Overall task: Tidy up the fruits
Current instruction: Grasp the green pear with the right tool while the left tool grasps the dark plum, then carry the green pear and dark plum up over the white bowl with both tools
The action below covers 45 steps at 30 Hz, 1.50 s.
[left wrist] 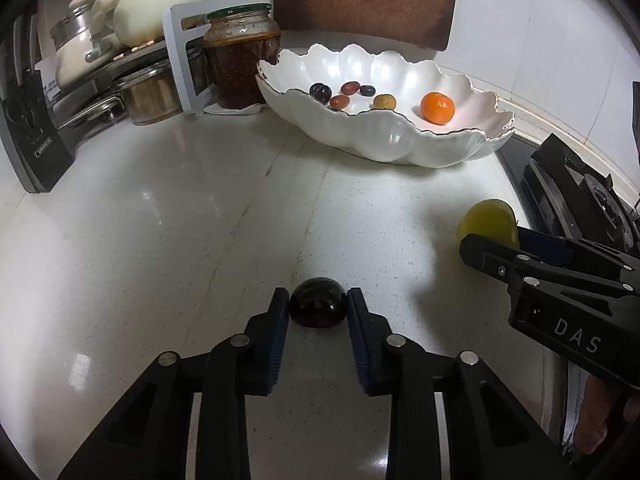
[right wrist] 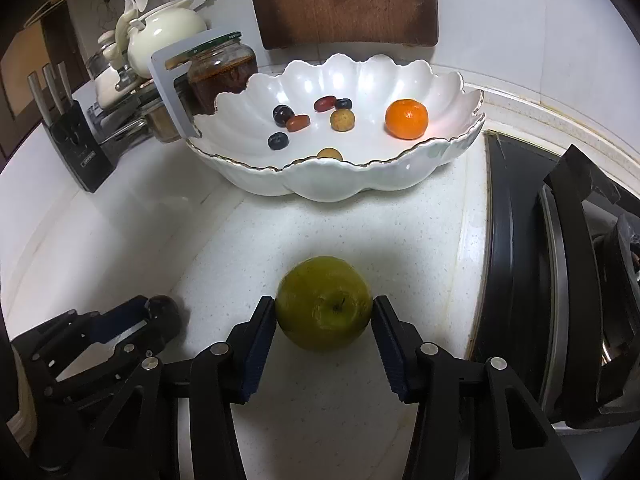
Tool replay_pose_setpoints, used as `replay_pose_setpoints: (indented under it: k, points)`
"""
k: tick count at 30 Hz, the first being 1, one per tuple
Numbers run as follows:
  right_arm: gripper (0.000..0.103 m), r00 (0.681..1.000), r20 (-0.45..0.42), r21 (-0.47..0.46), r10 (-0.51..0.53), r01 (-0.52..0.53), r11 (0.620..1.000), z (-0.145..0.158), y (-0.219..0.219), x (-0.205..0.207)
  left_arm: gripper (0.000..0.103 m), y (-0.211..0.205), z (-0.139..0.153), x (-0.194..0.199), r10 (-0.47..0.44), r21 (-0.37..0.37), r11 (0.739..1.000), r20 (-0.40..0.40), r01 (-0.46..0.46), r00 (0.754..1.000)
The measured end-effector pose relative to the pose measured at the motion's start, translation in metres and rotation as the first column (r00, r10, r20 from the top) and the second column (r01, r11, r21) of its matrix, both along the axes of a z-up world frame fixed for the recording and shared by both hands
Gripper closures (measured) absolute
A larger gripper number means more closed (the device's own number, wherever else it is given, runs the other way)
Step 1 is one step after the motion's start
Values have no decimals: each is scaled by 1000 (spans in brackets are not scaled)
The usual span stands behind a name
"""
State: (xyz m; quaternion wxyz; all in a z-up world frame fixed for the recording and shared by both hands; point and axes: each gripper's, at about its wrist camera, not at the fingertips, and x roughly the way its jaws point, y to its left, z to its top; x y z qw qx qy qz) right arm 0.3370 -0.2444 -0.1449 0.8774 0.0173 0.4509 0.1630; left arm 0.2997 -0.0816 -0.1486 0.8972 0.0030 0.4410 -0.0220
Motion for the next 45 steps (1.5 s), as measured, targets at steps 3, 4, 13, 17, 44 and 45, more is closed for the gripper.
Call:
replay_pose_setpoints:
  k: [3,4,13,17,44,45]
  points:
    - [53,1000,4,1,1,-1,1000,0,0,-1,74,0,0,0,-2,4,1000,6,2,1000]
    - [53,1000,3,1,1,-1,1000,0,0,-1,74,0,0,0,-1,1,1000,6,1,1000]
    - [53,1000,16,2,-3,3,1000,5,-2,-12,74,2,14,-5,-4,-9,1000,39,4,999]
    - [53,999,38,2,-13,13,1000,14,-4,-19,74,1,24,-9,-12,-13,1000,65,12,998]
    - [53,965,228,40,-125,119,992,95,-13,-72,74,8,101,-40,-110,-53,990,259,128,960]
    - [53,963,236,44,-131,124,991,98,-14,-73,74,8,104,-40,-116,-53,989,268,135,957]
